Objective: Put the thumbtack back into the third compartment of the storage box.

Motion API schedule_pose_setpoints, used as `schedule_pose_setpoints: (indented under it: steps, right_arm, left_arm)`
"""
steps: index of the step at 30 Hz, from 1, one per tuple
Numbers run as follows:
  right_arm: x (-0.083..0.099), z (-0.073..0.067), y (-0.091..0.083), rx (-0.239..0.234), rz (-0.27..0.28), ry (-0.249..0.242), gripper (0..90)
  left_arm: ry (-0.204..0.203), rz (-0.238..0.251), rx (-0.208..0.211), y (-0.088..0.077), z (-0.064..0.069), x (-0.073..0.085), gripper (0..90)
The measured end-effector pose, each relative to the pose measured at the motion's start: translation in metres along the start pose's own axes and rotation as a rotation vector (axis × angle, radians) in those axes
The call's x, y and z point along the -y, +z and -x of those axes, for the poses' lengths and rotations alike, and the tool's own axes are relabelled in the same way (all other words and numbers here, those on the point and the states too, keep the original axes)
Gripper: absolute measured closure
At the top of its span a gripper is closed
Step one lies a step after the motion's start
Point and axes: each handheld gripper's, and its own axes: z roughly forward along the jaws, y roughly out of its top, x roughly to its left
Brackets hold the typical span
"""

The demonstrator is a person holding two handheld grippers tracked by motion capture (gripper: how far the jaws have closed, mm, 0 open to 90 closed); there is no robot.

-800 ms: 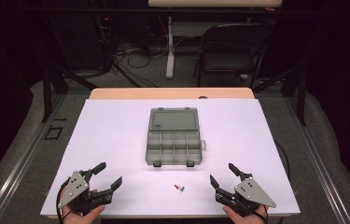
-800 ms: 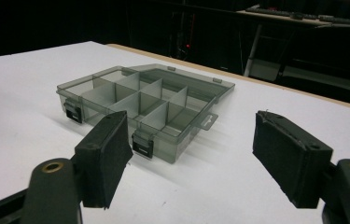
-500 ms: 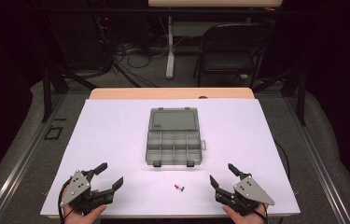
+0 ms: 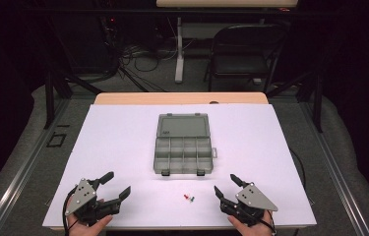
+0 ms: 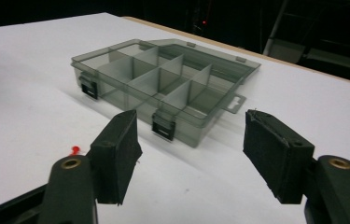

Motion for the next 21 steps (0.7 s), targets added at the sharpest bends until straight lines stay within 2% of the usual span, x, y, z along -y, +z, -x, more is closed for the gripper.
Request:
schedule_pose_setpoints:
  steps: [4,5,9,11,15,19,21]
  right_arm:
    - [-0.002,-0.007,0.004,-0.014,-0.005,-0.024,35.2]
    - [-0.004,-0.013,0.007,-0.024,-0.034,-0.033,37.2]
    - [-0.005,-0.018,0.011,-0.041,-0.051,-0.039,37.8]
    - [-0.006,-0.023,0.015,-0.065,-0.075,-0.03,39.4]
    - [-0.008,-0.03,0.02,-0.081,-0.081,-0.028,41.4]
    - [-0.009,-0.034,0.024,-0.092,-0.093,-0.006,41.9]
    - [-0.009,-0.037,0.028,-0.091,-0.122,0.0,43.9]
  left_arm:
    - [-0.004,-0.008,-0.007,0.001,0.0,0.001,23.1]
    - [-0.004,-0.012,-0.015,0.001,0.0,0.001,23.0]
    - [-0.027,-0.018,-0.021,0.001,-0.002,0.001,22.9]
    - [-0.038,-0.023,-0.02,0.001,-0.004,0.002,22.8]
    - [-0.052,-0.026,-0.03,0.002,-0.004,0.002,22.2]
    - [-0.041,-0.032,-0.026,0.003,-0.004,0.002,22.1]
    - [-0.039,-0.036,-0.017,0.003,-0.003,0.002,22.1]
